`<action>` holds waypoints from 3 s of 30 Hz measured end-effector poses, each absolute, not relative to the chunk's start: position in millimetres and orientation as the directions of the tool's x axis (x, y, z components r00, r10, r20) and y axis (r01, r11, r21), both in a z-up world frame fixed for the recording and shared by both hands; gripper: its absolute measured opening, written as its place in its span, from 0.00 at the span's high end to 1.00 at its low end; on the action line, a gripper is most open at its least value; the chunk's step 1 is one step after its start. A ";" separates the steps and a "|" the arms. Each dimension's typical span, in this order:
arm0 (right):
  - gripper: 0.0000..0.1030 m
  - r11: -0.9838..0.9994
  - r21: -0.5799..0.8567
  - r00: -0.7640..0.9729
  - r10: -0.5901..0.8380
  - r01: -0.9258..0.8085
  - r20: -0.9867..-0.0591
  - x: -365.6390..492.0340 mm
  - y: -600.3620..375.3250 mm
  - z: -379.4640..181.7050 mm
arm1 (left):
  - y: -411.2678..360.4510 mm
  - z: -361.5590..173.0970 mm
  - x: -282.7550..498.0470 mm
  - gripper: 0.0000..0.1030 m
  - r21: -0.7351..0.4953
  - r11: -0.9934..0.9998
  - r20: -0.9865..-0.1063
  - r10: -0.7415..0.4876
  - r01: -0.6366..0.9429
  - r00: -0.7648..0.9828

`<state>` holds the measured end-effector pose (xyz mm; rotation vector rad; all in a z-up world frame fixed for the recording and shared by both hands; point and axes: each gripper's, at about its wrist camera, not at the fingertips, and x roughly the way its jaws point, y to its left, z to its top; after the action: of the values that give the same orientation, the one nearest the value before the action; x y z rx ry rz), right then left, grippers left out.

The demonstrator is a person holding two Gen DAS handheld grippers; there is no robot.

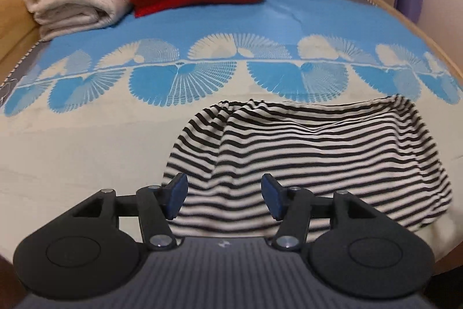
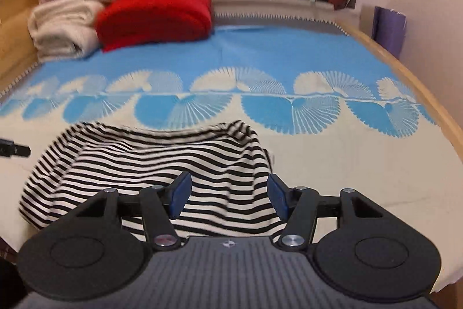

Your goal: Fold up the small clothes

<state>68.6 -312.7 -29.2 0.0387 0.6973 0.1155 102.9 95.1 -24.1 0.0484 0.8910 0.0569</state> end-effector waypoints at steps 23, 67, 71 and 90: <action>0.41 0.986 0.116 0.765 -0.015 0.118 -0.644 38.3 -329.3 -72.0 | 161.9 -102.8 31.3 0.77 -0.281 0.909 -0.802 -0.047 -0.307 0.595; 0.41 0.894 0.167 0.752 -0.234 0.416 -0.617 46.0 -397.4 -67.4 | -27.1 16.7 111.9 0.93 -0.132 0.982 -0.678 -0.187 0.132 0.711; 0.41 0.856 0.225 0.766 -0.263 0.466 -0.587 36.3 -422.6 -64.0 | -125.2 15.8 114.2 0.94 -0.170 0.919 -0.663 -0.375 0.357 0.648; 0.75 0.784 0.501 0.825 -0.023 0.365 -0.565 50.5 -432.3 -60.8 | -69.8 13.0 101.8 0.61 0.091 0.885 -0.797 -0.210 0.456 0.566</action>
<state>50.5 -432.3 -60.8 0.6412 0.5699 -0.2222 101.8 -69.8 13.0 0.3033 0.8874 -0.3987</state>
